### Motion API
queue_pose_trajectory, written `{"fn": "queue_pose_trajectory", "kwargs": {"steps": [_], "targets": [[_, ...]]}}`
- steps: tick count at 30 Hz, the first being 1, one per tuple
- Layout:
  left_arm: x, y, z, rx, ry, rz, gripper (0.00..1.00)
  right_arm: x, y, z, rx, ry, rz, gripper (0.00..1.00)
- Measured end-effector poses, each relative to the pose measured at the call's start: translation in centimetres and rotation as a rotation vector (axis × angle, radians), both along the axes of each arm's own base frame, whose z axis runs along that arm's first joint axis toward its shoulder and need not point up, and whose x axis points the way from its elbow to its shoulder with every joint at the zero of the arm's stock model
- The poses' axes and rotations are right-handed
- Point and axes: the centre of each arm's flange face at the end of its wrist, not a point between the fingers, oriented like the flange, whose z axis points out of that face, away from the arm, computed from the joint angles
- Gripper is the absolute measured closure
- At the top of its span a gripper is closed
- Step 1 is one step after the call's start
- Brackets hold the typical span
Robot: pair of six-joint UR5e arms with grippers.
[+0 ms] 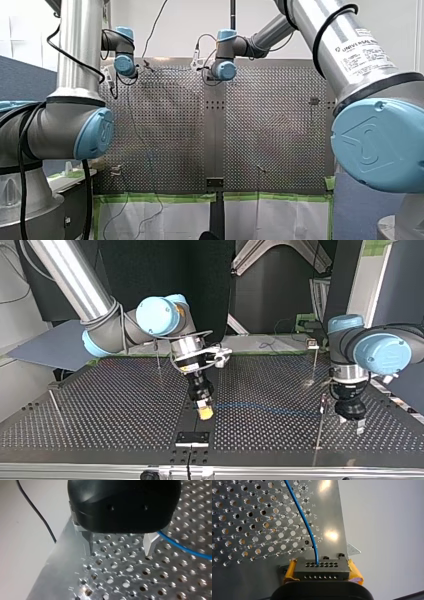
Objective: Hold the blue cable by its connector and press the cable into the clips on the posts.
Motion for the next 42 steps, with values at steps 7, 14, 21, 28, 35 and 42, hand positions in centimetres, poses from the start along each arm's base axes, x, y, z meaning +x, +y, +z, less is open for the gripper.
{"fn": "queue_pose_trajectory", "kwargs": {"steps": [7, 14, 21, 28, 35, 42], "targets": [[-0.7, -0.5, -0.6, 0.04, 0.069, 0.009, 0.0, 0.0, 0.0, -0.1, 0.003, 0.003, 0.0, 1.0], [-2.1, -1.6, 0.0, 0.048, 0.11, -0.017, 0.0, -0.1, 0.0, -0.1, 0.005, 0.005, -0.001, 1.0], [-4.6, -2.5, 1.9, 0.048, 0.126, -0.031, 0.0, -0.1, 0.0, -0.1, 0.007, 0.008, -0.001, 1.0], [-7.9, -3.1, 2.0, 0.044, 0.177, -0.037, 0.0, -0.1, 0.0, -0.2, 0.01, 0.011, -0.002, 1.0], [-11.0, -5.0, 2.5, 0.042, 0.211, -0.092, 0.0, -0.2, 0.1, -0.3, 0.015, 0.021, -0.002, 1.0], [-12.7, -6.1, 3.4, 0.047, 0.223, -0.118, 0.0, -0.2, 0.1, -0.4, 0.02, 0.027, -0.005, 1.0]]}}
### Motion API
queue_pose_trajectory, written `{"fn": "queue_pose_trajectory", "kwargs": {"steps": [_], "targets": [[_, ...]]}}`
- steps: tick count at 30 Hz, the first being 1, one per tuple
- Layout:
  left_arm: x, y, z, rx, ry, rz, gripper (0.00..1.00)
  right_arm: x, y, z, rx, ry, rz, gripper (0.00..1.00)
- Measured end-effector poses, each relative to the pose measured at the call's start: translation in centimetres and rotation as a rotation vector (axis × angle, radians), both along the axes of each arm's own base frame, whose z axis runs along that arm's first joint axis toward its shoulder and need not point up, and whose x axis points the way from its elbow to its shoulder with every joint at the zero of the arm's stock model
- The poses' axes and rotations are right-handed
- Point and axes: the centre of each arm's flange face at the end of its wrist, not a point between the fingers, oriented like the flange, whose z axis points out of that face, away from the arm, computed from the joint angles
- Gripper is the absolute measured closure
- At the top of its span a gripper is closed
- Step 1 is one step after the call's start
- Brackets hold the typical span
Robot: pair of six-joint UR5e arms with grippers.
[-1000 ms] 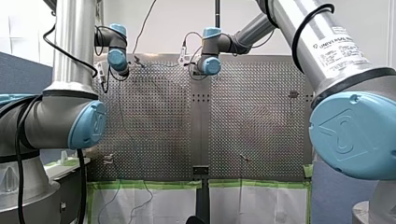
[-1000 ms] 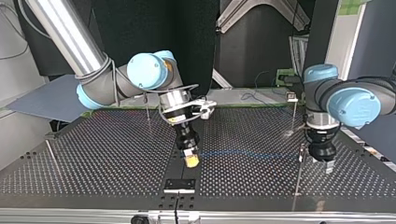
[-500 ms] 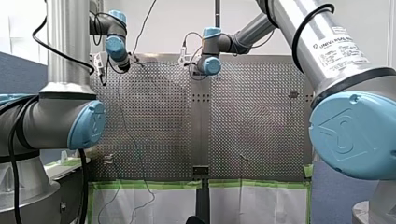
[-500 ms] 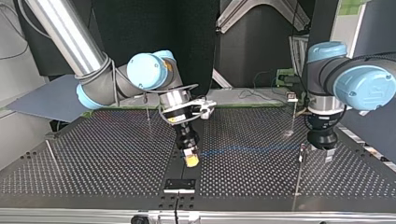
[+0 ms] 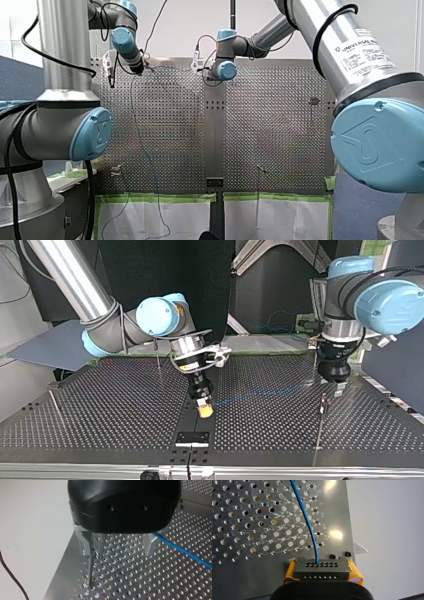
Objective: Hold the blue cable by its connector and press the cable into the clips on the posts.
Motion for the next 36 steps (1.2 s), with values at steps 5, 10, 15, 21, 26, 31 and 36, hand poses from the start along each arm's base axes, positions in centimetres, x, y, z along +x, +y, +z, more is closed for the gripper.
{"fn": "queue_pose_trajectory", "kwargs": {"steps": [5, 10, 15, 21, 26, 31, 36], "targets": [[-0.5, -0.6, 0.6, -0.003, -0.02, -0.022, 0.0, 0.0, 0.0, 0.0, 0.002, 0.002, -0.004, 1.0], [-0.3, -0.9, 0.9, -0.004, -0.049, -0.029, 0.0, -0.1, 0.0, -0.1, 0.004, 0.005, -0.006, 1.0], [-0.2, -1.0, 1.0, -0.004, -0.061, -0.032, 0.0, -0.1, 0.0, -0.2, 0.006, 0.005, -0.01, 1.0], [-0.5, -1.5, 0.6, -0.006, -0.047, -0.045, 0.0, -0.2, 0.0, -0.2, 0.007, 0.011, -0.015, 1.0], [-0.7, -1.8, 0.1, -0.005, -0.043, -0.046, 0.0, -0.2, 0.0, -0.3, 0.008, 0.015, -0.017, 1.0], [-0.7, -1.9, 0.0, -0.005, -0.043, -0.048, 0.0, -0.4, -0.2, -0.6, 0.012, 0.021, -0.027, 1.0], [-1.5, -2.7, 0.6, -0.023, -0.051, -0.079, 0.0, -0.7, -0.4, -1.0, 0.014, 0.031, -0.045, 1.0]]}}
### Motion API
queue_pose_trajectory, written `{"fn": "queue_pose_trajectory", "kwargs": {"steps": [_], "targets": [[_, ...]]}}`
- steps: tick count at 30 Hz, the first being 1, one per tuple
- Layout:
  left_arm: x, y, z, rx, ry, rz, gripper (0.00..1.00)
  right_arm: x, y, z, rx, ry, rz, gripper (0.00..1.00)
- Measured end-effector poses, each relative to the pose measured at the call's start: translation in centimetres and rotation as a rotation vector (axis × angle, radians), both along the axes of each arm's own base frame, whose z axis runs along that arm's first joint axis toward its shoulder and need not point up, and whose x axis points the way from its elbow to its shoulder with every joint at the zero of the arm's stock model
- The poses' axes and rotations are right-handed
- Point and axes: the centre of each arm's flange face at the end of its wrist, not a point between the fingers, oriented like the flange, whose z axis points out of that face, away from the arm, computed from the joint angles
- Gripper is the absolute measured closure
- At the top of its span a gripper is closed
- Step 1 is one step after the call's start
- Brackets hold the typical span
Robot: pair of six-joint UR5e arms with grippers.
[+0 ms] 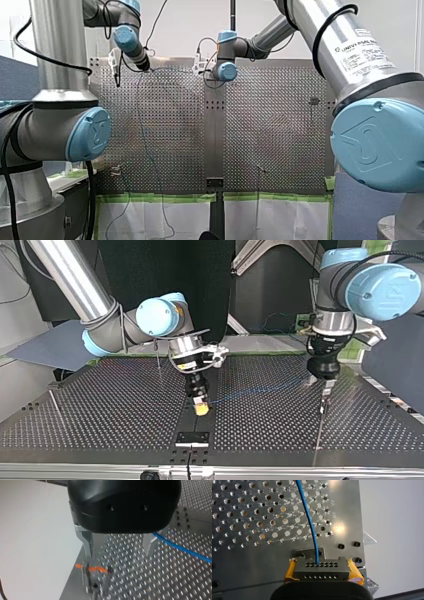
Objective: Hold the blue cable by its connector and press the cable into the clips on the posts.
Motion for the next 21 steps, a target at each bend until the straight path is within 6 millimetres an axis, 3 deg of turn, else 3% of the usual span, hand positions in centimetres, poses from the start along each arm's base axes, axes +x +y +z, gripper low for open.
{"fn": "queue_pose_trajectory", "kwargs": {"steps": [6, 21], "targets": [[-1.4, -1.6, 1.0, -0.054, -0.014, -0.076, 0.0, -0.3, -0.3, -0.1, -0.003, 0.009, -0.01, 1.0], [-2.9, -5.3, 0.7, -0.165, 0.028, -0.257, 0.0, -0.6, -0.7, -0.1, -0.004, 0.006, -0.028, 1.0]]}}
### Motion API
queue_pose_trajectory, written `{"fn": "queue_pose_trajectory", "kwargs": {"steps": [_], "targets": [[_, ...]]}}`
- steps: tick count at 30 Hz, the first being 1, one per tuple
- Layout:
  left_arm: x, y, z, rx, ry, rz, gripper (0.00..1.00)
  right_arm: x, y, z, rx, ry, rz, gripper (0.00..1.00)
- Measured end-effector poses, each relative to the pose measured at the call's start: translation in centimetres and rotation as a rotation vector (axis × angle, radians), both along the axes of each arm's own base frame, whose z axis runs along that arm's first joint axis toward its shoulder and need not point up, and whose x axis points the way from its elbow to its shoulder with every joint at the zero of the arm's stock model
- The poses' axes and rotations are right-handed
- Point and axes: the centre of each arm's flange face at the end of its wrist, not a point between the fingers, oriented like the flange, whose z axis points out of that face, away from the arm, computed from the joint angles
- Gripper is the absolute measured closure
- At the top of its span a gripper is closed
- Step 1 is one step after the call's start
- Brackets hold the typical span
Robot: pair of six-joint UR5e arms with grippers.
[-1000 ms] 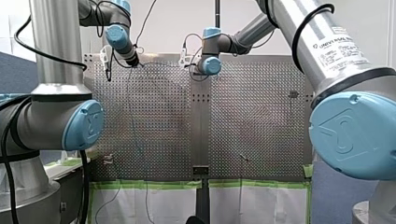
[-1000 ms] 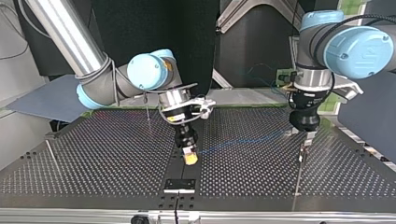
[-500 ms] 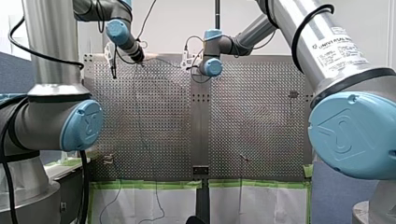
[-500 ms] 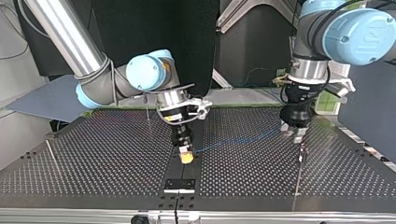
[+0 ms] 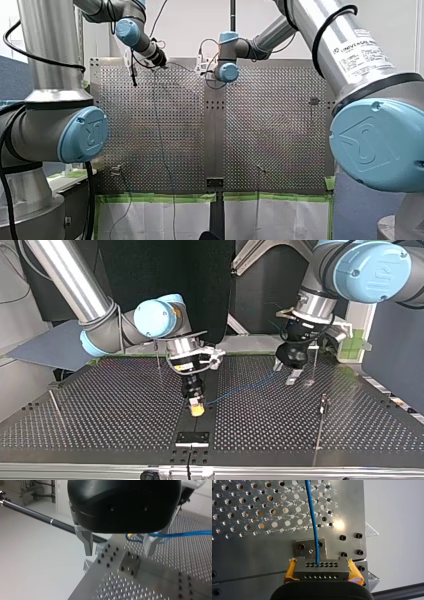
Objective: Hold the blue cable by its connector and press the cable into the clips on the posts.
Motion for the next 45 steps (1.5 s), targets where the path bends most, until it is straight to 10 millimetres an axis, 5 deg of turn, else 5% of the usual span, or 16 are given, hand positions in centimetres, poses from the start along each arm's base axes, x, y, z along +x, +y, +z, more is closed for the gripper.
{"fn": "queue_pose_trajectory", "kwargs": {"steps": [19, 34, 45], "targets": [[-0.2, -0.4, 0.0, -0.01, 0.002, -0.016, 0.0, -0.5, -0.4, -0.1, 0.007, -0.004, -0.067, 1.0], [0.3, 2.9, -0.5, 0.138, 0.033, 0.148, 0.0, -0.6, -0.3, -0.5, 0.003, 0.018, -0.139, 1.0], [2.4, 7.2, 0.2, 0.226, -0.033, 0.326, 0.0, -0.3, -0.2, -1.1, 0.006, 0.03, -0.138, 1.0]]}}
